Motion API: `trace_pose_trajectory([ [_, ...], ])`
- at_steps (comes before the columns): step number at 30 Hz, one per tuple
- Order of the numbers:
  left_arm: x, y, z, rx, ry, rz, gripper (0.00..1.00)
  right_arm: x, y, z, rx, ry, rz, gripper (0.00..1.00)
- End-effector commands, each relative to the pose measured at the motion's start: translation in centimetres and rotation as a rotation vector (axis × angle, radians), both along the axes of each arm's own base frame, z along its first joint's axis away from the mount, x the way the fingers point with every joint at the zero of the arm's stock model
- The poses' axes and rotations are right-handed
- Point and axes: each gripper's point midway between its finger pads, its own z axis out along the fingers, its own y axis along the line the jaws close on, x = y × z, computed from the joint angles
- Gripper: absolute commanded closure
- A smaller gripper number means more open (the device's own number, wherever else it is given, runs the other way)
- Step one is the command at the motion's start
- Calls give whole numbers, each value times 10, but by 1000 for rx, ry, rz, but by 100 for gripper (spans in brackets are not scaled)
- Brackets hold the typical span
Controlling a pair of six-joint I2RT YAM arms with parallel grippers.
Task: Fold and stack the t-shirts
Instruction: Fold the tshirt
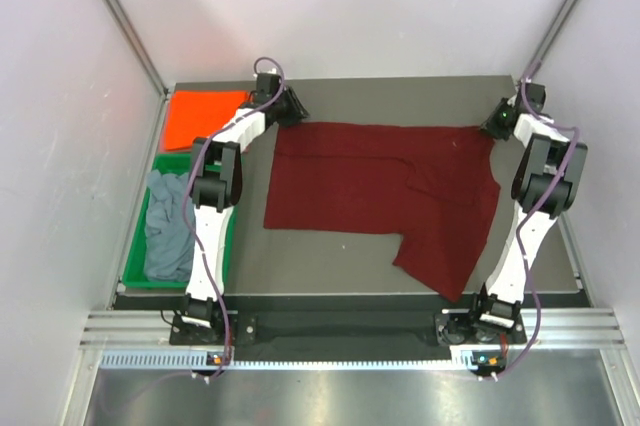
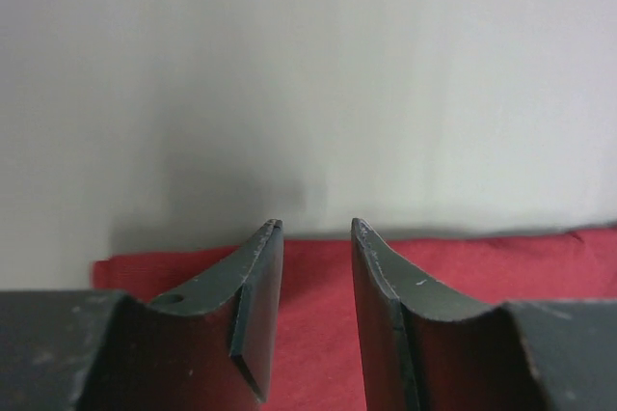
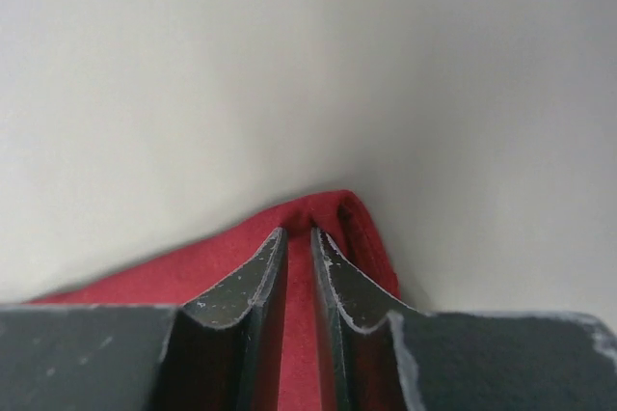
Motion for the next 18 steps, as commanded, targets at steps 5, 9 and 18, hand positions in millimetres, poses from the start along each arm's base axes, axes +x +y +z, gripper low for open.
trace_pose_trajectory([
  [5, 7, 23, -25, 131, 16, 59, 60, -8, -42, -19, -90, 118, -159, 82],
  [9, 8, 26, -27, 127, 18, 55, 60, 0, -41, -14, -86, 91, -145, 79],
  [18, 11, 17, 101, 90, -178, -17, 52, -11, -23, 103, -88, -49, -123, 48],
])
